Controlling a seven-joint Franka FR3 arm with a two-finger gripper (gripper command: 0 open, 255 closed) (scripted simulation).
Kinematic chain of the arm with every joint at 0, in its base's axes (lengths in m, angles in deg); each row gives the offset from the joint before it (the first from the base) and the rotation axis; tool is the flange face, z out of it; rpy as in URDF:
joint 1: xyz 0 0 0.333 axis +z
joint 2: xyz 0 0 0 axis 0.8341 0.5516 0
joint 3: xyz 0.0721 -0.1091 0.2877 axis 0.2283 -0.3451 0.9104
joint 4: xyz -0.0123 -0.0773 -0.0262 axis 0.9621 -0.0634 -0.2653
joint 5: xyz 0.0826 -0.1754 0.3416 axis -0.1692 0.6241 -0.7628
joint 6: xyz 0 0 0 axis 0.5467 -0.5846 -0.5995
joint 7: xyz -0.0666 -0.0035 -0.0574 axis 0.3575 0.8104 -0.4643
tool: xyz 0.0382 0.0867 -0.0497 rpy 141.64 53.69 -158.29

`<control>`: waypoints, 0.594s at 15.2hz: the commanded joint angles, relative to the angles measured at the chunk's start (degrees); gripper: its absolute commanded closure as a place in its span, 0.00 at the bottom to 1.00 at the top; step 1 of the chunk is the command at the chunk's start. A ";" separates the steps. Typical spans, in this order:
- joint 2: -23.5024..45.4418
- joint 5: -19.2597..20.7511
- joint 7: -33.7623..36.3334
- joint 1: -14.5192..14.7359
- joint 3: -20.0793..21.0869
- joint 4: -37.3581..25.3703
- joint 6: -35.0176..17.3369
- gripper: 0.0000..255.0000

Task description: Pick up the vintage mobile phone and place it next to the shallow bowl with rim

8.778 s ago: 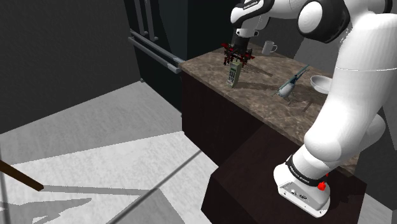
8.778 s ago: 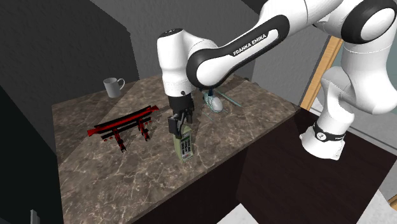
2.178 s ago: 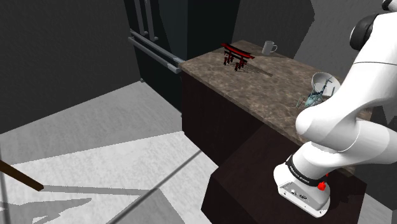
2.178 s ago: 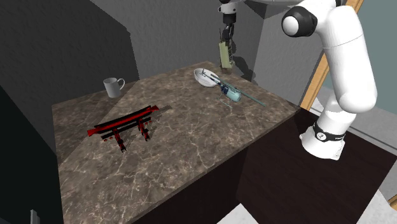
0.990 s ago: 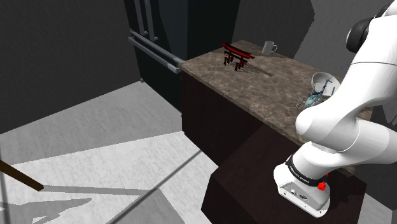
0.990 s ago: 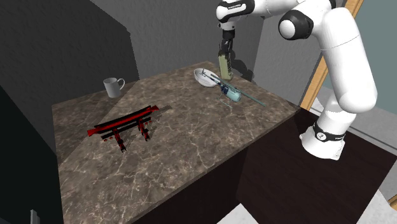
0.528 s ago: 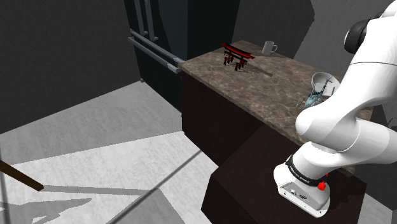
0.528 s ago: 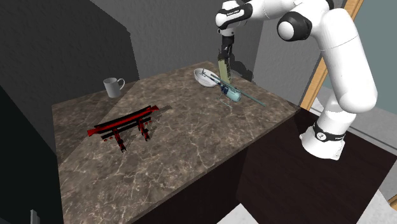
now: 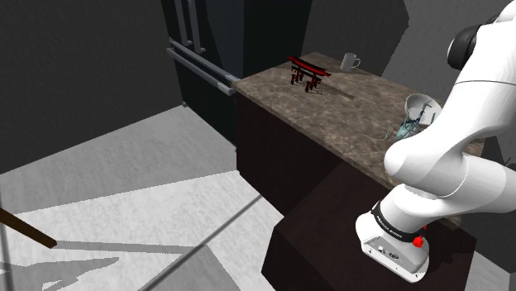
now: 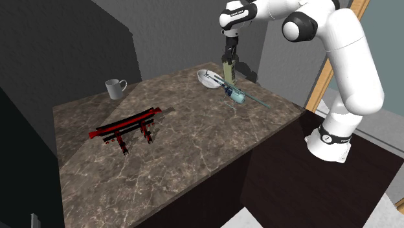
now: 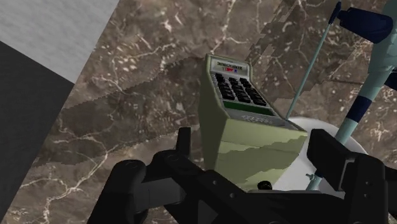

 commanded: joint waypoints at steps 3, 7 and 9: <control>-0.02 0.00 0.00 0.00 -0.01 0.01 -0.01 0.00; -0.39 0.50 0.65 -0.86 -0.30 -5.40 5.51 0.00; -0.34 0.57 0.81 -1.19 -0.33 -7.06 7.05 0.00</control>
